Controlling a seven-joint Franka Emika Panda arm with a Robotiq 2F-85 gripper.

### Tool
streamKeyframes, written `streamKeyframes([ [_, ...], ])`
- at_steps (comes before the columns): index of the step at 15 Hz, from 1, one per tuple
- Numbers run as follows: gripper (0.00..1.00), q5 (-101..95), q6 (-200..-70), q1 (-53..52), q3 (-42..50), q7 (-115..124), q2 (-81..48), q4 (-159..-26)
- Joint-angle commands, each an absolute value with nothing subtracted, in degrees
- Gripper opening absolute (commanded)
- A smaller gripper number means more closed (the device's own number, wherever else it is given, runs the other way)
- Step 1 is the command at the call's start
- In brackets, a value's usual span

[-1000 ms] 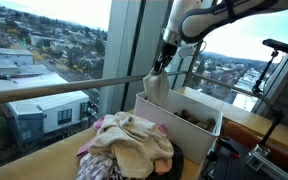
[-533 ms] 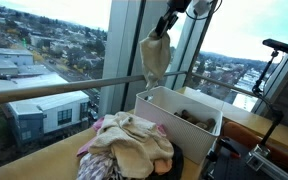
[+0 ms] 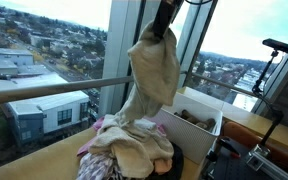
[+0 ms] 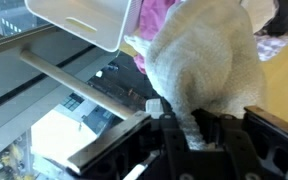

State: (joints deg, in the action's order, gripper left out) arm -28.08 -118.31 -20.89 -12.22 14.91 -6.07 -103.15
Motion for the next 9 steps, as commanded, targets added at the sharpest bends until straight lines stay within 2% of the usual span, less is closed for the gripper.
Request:
streamKeyframes([
  [1, 0.03, -29.84, -118.26, -21.57, -14.15, 17.55, -9.95, -105.94],
  [7, 0.03, -28.46, -118.18, -20.57, -11.69, 15.51, -19.43, -103.53],
  [8, 0.37, -28.06, -117.66, -20.39, -11.16, 15.10, -20.62, -102.69],
  [9, 0.38, -27.85, -117.42, -20.25, -10.63, 14.94, -21.49, -102.06],
])
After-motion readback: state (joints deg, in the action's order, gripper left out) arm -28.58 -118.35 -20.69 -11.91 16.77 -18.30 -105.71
